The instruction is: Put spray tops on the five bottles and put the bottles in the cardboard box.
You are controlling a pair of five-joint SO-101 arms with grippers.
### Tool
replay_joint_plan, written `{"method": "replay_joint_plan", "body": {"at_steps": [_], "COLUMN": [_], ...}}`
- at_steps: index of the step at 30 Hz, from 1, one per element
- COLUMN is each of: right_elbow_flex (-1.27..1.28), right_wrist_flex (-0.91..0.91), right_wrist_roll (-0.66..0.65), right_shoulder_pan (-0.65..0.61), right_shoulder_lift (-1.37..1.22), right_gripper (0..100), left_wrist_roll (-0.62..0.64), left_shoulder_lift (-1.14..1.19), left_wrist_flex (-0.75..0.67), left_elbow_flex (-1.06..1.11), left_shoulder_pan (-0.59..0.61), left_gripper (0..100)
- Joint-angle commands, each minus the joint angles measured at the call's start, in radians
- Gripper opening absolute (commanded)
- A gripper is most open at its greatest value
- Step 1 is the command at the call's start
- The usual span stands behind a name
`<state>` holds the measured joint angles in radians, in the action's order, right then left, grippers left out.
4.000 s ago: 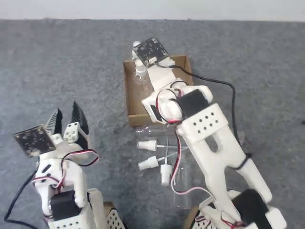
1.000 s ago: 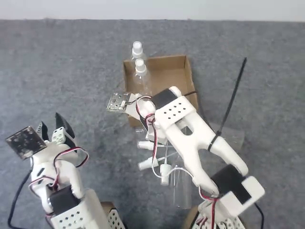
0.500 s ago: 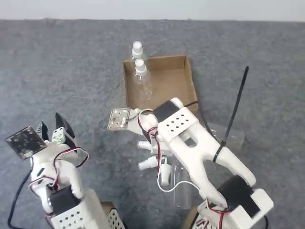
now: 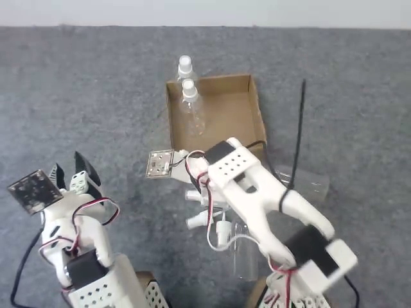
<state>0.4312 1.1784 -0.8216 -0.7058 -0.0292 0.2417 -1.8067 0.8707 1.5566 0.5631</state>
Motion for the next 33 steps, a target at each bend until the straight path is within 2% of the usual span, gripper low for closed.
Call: {"method": "replay_joint_plan", "body": {"at_steps": [1,7,13,21,27,33], "right_elbow_flex": [-0.12,-0.152,-0.147,-0.146,-0.146,-0.15], "right_wrist_flex": [-0.018,-0.018,0.01,0.082,0.148,0.251], "right_wrist_roll": [-0.006,-0.003,0.0,0.112,0.124,0.204], "right_shoulder_pan": [0.045,0.053,0.053,0.053,0.053,0.087], "right_shoulder_lift": [-0.065,-0.122,-0.035,0.068,0.15,0.308], "right_gripper": [20.9,14.9,7.1,6.6,6.6,6.6], "left_wrist_roll": [-0.009,-0.009,-0.009,-0.009,-0.009,-0.011], "left_shoulder_lift": [-0.015,-0.015,-0.015,-0.015,-0.015,-0.015], "left_wrist_flex": [-0.028,-0.028,-0.028,-0.028,-0.028,-0.028], "left_elbow_flex": [-0.008,-0.008,-0.008,-0.008,-0.007,-0.007], "left_shoulder_pan": [0.006,0.006,0.006,0.005,0.003,0.002], "left_gripper": [15,15,15,15,15,15]}}
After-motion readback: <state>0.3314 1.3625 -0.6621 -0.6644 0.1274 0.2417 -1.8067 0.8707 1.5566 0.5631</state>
